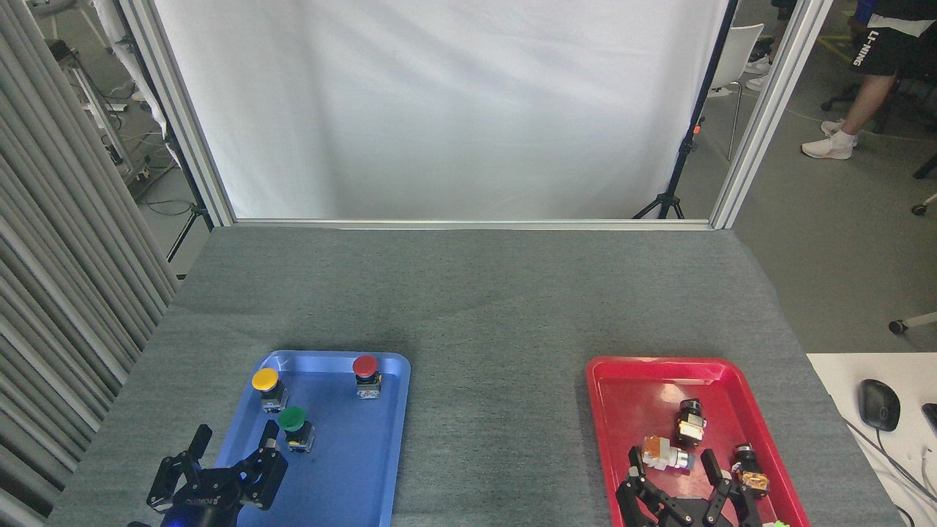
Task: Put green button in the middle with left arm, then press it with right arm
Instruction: 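Lower the left hand over the green button in the blue tray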
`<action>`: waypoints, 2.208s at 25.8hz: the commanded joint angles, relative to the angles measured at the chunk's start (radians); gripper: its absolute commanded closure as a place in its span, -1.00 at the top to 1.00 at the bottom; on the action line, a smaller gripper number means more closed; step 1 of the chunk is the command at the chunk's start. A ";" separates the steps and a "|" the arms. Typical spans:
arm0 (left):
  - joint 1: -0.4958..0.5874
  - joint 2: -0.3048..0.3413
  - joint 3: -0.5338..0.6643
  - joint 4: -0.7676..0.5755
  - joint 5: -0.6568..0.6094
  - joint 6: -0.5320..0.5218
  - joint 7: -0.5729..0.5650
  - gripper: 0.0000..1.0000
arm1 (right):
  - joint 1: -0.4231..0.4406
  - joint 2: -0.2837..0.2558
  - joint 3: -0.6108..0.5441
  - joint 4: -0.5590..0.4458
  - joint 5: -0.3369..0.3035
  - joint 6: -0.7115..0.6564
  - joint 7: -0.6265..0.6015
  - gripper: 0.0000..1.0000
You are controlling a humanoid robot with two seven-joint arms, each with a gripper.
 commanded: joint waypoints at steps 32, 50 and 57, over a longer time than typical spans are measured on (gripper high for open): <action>0.004 0.003 -0.002 0.016 -0.016 -0.041 0.010 0.98 | 0.025 -0.018 -0.012 0.001 0.000 -0.005 -0.011 1.00; 0.014 0.003 -0.002 0.015 -0.013 -0.045 0.013 0.98 | 0.029 -0.010 -0.020 -0.002 0.021 -0.022 -0.005 1.00; 0.013 0.003 -0.002 0.015 -0.013 -0.045 0.012 0.98 | 0.023 -0.015 -0.021 -0.004 0.071 -0.032 0.000 1.00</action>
